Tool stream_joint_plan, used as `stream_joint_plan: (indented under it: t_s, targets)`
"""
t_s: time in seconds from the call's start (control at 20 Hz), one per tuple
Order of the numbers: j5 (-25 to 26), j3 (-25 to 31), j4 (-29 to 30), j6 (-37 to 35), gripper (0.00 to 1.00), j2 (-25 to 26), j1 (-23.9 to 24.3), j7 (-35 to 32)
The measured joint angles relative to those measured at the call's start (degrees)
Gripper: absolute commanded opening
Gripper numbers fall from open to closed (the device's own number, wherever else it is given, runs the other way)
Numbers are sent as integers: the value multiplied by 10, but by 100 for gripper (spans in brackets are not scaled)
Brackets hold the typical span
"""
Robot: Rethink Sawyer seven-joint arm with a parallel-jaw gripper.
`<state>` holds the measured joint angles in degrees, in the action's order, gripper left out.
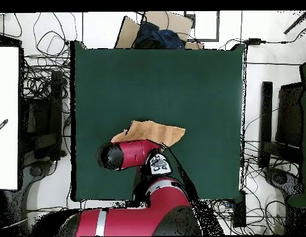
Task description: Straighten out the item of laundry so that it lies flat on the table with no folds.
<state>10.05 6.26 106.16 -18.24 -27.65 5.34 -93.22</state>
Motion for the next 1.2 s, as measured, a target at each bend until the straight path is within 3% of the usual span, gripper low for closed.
stream_joint_plan:
  t_s: [0.25, 0.3, 0.95, 1.2]
  targets:
    - [0, 0, 0, 0, 100, 0, 0, 0]
    - [0, 0, 0, 0, 0, 0, 0, 0]
    - [0, 0, 1, 0, 0, -1, 1, 0]
    - [-2, 15, 27, -2, 0, -33, 29, 0]
